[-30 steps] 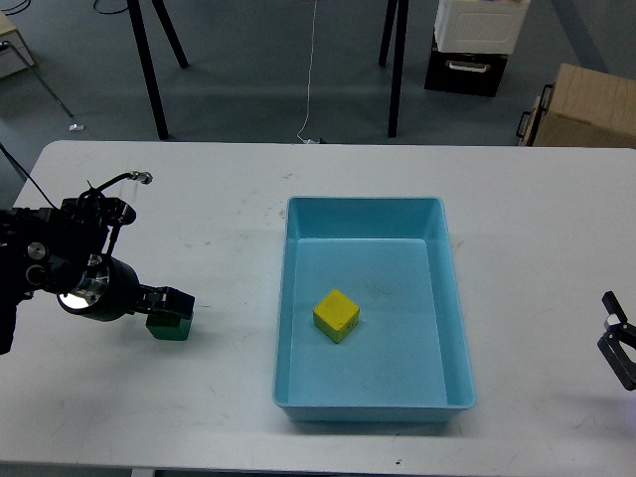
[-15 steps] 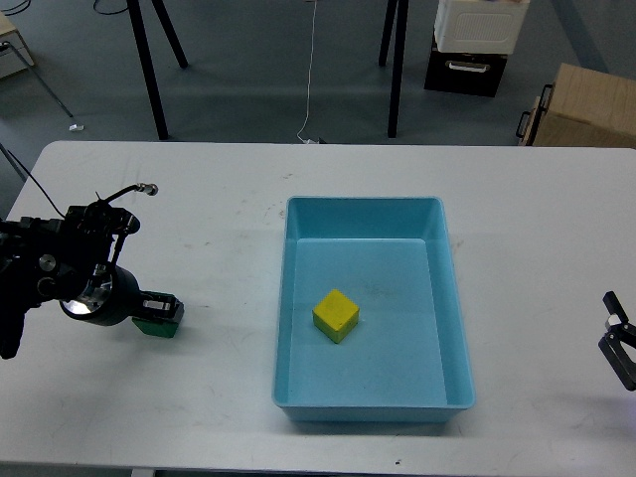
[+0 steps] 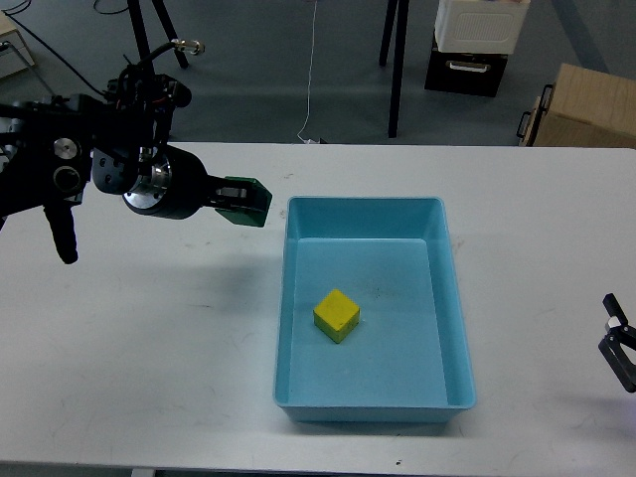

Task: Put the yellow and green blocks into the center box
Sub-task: 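Lift the green cube and carry it over the blue tray, then lower the green cube into the tray beside the yellow cube and release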

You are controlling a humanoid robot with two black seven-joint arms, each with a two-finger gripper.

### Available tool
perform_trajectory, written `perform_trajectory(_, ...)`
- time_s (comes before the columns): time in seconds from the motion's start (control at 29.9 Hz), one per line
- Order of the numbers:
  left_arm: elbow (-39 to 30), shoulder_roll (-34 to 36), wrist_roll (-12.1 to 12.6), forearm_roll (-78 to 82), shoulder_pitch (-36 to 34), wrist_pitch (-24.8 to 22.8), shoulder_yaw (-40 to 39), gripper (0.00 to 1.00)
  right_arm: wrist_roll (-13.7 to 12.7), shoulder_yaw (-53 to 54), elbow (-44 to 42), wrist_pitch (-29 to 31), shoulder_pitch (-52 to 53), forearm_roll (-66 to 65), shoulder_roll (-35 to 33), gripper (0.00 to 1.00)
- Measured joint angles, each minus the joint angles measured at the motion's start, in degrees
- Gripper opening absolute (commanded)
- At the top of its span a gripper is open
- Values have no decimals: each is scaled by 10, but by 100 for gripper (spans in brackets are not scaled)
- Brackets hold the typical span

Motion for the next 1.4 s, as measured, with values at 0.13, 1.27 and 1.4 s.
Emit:
perform_trajectory(0.13, -4, -68, 2, -39, -64, 0, 33, 0, 0, 2, -1, 0, -2, 0, 0, 100)
perform_trajectory(1.27, 63, -274, -42, -62, 2, 0, 111, 99, 0, 3, -10, 1, -3, -18, 0, 100)
perform_trajectory(1.4, 64, -235, -77, -102, 7, 0, 48, 99, 0, 3, -11, 1, 0, -18, 1, 100)
